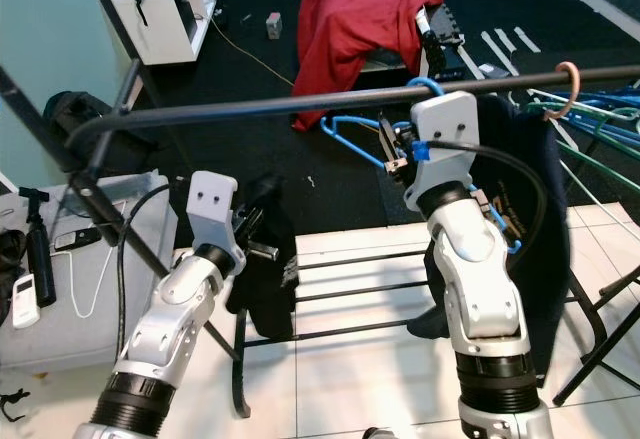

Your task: Hang hanger

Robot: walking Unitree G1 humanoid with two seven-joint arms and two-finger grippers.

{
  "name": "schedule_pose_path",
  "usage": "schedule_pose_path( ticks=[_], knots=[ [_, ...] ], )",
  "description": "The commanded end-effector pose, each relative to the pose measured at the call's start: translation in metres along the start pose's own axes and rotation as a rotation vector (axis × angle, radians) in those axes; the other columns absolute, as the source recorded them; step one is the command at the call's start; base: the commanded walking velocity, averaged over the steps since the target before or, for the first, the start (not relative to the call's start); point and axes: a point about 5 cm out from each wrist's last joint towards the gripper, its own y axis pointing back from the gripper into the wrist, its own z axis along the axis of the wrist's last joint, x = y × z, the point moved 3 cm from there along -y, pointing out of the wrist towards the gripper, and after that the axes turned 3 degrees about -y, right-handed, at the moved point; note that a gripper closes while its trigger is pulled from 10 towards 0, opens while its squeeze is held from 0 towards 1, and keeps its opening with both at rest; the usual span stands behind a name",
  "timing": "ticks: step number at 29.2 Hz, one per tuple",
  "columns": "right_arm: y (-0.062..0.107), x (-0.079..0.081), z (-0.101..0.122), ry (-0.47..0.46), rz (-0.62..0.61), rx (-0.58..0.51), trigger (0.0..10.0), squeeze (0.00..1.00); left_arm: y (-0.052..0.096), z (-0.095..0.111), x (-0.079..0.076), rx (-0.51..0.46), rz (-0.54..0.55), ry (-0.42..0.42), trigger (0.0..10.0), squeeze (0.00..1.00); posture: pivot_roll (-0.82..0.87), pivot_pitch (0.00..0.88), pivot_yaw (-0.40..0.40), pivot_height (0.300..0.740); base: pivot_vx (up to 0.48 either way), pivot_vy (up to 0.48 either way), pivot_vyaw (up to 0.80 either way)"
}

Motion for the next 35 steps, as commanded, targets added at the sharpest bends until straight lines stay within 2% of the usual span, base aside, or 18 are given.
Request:
schedule_pose_path(
  ticks=[1, 15, 19, 21, 28, 35],
  knots=[
    [0.001, 0.003, -0.001, -0.019, 0.025, 0.015, 10.0, 0.0, 0.001, -0.001, 0.003, 0.011, 0.012, -0.009, 10.0, 0.0, -0.09, 0.162, 0.056, 0.74, 0.0, -0.289, 0.0],
    [0.005, 0.019, -0.009, -0.05, 0.103, 0.08, 10.0, 0.0, -0.002, -0.004, 0.01, 0.031, 0.036, -0.014, 10.0, 0.0, -0.08, 0.162, 0.063, 0.74, 0.0, -0.292, 0.0],
    [0.005, 0.022, -0.009, -0.059, 0.121, 0.085, 10.0, 0.0, -0.002, -0.01, 0.01, 0.078, 0.041, 0.01, 10.0, 0.0, -0.08, 0.162, 0.062, 0.74, 0.0, -0.281, 0.0],
    [0.006, 0.027, -0.01, -0.062, 0.143, 0.088, 10.0, 0.0, -0.001, -0.015, 0.014, 0.109, 0.063, 0.016, 10.0, 0.0, -0.08, 0.162, 0.06, 0.74, 0.0, 0.48, 0.0],
    [0.007, 0.03, -0.011, -0.066, 0.161, 0.094, 10.0, 0.0, -0.001, -0.014, 0.016, 0.105, 0.068, 0.028, 10.0, 0.0, -0.08, 0.162, 0.06, 0.74, 0.0, 0.48, 0.0],
    [0.008, 0.032, -0.01, -0.067, 0.17, 0.092, 10.0, 0.0, -0.001, -0.012, 0.014, 0.093, 0.067, 0.02, 10.0, 0.0, -0.08, 0.16, 0.063, 0.74, 0.0, 0.0, 0.0]
  ],
)
